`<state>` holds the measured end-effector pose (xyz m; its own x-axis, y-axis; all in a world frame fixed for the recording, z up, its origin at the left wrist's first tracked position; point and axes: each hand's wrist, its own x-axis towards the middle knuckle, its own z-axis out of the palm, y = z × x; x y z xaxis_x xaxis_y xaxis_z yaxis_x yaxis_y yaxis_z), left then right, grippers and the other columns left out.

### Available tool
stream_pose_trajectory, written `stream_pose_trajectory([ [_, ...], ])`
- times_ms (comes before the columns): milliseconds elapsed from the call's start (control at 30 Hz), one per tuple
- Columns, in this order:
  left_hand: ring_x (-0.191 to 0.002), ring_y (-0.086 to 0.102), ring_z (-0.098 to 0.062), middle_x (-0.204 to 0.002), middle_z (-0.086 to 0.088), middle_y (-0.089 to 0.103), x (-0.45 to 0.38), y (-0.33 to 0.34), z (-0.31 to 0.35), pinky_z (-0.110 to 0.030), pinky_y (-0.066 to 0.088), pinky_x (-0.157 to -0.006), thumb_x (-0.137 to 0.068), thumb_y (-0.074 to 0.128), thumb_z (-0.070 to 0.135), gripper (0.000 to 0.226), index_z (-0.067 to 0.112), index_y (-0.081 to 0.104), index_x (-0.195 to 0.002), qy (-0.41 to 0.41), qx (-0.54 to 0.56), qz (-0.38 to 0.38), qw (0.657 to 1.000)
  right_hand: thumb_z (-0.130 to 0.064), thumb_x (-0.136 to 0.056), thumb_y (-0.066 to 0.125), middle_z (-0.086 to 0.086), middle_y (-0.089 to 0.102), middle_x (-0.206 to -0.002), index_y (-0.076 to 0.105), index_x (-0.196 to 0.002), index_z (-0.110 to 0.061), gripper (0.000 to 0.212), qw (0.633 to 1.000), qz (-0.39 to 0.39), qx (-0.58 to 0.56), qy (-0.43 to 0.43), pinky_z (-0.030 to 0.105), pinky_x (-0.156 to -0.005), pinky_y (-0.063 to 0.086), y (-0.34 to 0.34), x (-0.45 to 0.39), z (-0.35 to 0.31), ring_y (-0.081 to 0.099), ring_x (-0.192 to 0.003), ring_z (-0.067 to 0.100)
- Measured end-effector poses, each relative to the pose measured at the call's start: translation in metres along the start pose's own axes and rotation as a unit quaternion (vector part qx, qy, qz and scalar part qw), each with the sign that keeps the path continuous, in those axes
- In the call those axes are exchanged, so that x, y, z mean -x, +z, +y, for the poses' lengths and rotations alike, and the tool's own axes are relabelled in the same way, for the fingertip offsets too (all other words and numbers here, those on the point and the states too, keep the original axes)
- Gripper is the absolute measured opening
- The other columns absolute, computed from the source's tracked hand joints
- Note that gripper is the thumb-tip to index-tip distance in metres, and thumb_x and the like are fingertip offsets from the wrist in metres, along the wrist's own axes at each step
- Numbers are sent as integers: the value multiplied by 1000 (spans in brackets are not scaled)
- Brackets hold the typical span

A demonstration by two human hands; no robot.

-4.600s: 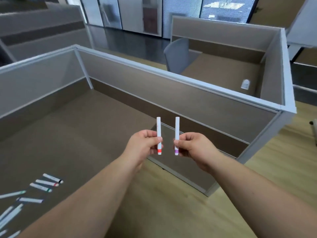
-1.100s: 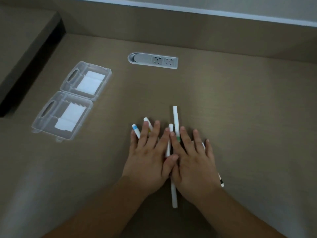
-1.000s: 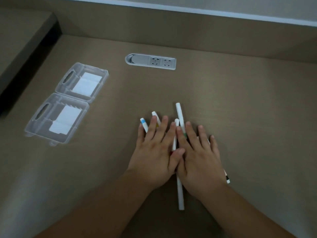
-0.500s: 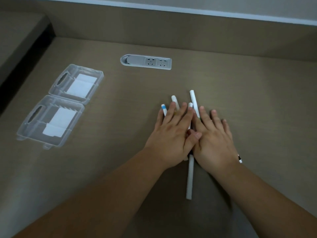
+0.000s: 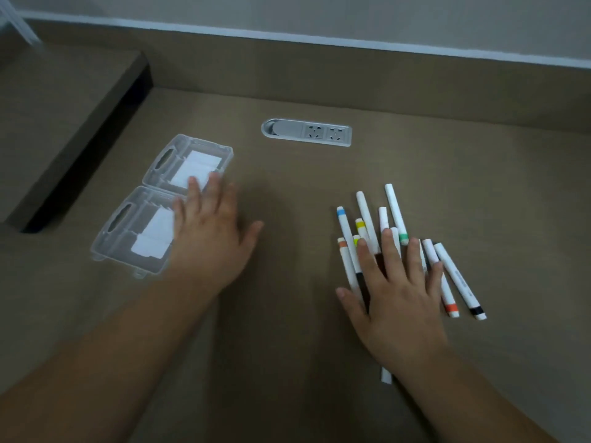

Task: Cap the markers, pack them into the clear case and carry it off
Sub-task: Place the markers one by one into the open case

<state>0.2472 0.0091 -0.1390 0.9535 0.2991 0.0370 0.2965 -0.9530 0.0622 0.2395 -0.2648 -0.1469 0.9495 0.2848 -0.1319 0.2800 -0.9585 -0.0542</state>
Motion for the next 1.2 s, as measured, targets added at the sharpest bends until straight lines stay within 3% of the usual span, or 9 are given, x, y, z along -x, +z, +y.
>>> stream_pose_trajectory([
  [133,-150,0,-42,-165,-15,9,-1,0,-47,-60,4,-120,-90,25,72,81,22,20,-154,-92,-32,-38,995,-69,-90,26,7,17,-165,19,-156,-33,76,1000,-1,16,16,68,-114,14,8,-5,-1,13,-149,43],
  [300,-151,1,-39,-165,-16,8,11,10,-47,-57,7,-121,-89,29,73,86,21,12,-156,-88,11,-54,995,-63,-92,24,7,16,-165,16,-156,-32,72,999,9,17,29,69,-113,14,9,-20,5,13,-149,42],
  [667,-151,-13,-37,-165,-17,-11,61,7,62,-56,-4,-121,-88,24,75,93,18,-3,-157,-67,109,-99,987,-63,-91,20,5,12,-166,10,-156,-35,71,999,31,14,36,65,-116,13,6,-48,21,11,-150,39],
  [800,-148,-25,-31,-163,-10,-23,78,1,110,-50,-13,-119,-90,30,71,91,24,-9,-156,-104,200,-134,965,-62,-92,23,6,17,-165,17,-156,-32,71,999,32,15,26,65,-116,14,4,-53,30,15,-149,40],
  [1000,-148,-28,-25,-164,-3,-23,93,-12,154,-46,-13,-120,-92,43,60,88,26,-7,-156,-115,293,-192,930,-63,-91,19,2,11,-166,15,-156,-36,71,999,27,15,12,63,-117,12,3,-58,45,11,-151,36],
  [1133,-150,-20,-18,-165,3,-16,100,-25,150,-41,-4,-123,-89,50,59,93,31,-8,-156,-85,343,-221,909,-63,-91,20,1,12,-166,16,-156,-36,70,1000,26,10,3,61,-118,11,3,-61,54,11,-151,35],
  [1200,-152,6,-15,-165,11,8,95,-33,133,-42,18,-122,-87,54,59,86,38,4,-154,-59,356,-158,919,-63,-91,22,1,12,-166,18,-155,-37,69,1000,27,3,3,61,-118,11,2,-62,58,11,-151,35],
])
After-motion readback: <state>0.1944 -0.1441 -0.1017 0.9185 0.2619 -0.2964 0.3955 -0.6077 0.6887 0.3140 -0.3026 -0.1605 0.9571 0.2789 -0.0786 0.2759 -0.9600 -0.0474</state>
